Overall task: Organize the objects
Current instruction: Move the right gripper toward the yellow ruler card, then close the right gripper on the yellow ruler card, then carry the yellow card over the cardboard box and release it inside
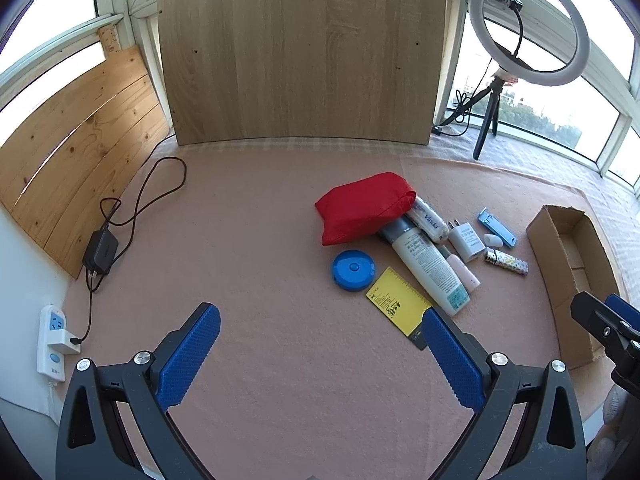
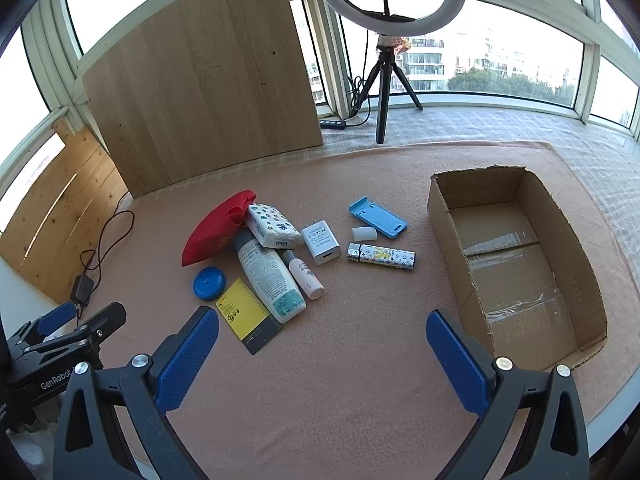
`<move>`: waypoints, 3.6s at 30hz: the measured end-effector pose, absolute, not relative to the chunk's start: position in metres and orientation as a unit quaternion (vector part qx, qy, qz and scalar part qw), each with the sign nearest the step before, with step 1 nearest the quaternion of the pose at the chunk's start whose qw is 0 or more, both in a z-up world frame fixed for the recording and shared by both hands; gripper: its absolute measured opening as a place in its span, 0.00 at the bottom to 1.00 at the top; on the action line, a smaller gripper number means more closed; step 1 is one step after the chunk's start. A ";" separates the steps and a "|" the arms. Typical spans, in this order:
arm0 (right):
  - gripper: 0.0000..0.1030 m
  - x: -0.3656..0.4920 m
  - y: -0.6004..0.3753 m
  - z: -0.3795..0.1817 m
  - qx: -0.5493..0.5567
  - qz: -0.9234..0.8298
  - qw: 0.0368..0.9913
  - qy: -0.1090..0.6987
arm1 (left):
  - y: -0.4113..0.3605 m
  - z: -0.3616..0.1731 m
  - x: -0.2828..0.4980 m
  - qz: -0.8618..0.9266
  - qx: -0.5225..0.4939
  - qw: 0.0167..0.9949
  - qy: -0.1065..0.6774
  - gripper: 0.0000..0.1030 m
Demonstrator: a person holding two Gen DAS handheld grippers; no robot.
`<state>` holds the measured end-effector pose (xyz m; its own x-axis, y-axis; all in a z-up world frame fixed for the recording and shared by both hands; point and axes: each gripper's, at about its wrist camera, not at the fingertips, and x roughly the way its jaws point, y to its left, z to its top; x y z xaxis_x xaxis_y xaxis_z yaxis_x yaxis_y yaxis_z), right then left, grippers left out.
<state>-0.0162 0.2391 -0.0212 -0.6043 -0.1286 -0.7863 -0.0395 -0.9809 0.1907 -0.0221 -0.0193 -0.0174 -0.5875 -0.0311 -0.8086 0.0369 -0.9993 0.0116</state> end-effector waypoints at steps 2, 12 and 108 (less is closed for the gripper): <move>0.99 -0.018 0.238 -0.022 0.442 -0.892 0.026 -0.093 | -0.022 -0.019 -0.026 -0.891 0.453 0.022 -0.001 0.99; 0.78 -0.037 0.238 -0.036 0.461 -0.881 0.039 -0.097 | -0.034 -0.041 -0.058 -0.883 0.468 0.022 -0.009 0.97; 0.44 -0.054 0.174 -0.105 0.563 -0.806 0.177 0.057 | -0.027 -0.083 -0.024 -0.854 0.520 0.006 0.016 0.72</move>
